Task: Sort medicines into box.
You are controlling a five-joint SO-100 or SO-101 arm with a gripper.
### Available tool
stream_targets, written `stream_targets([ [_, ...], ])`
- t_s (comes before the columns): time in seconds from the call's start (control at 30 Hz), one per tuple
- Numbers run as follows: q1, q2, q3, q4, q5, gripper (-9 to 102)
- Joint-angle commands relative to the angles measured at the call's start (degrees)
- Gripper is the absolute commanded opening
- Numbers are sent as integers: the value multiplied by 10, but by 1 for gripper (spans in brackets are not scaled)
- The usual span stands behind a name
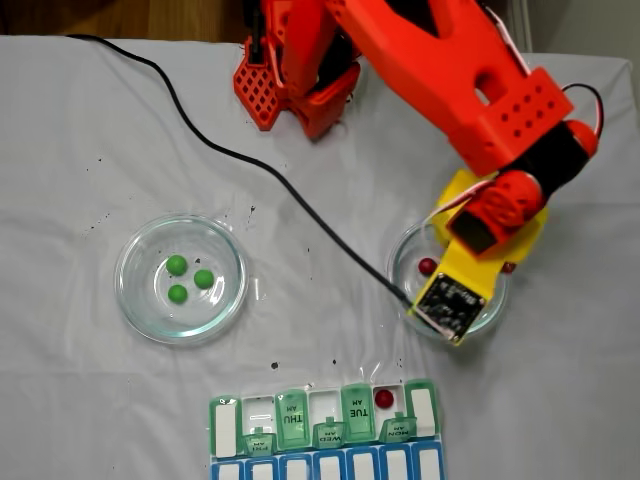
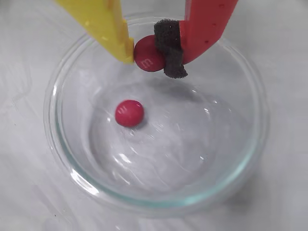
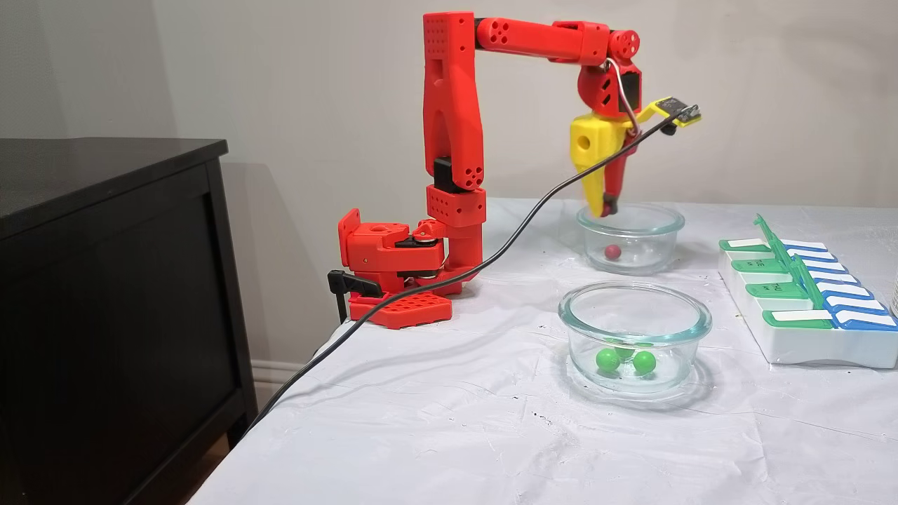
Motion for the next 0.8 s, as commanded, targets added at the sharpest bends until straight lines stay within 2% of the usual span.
stream_targets([
  [0.0,30,111,46,-112,2,0],
  [0.07,46,129,87,-174,5,0],
  [0.13,61,140,100,-201,11,0],
  [0.27,112,142,72,-199,9,0],
  [0.43,210,112,4,-144,-24,0],
  [0.57,294,105,10,-210,-43,0],
  [0.77,352,56,-1,-229,-44,0],
])
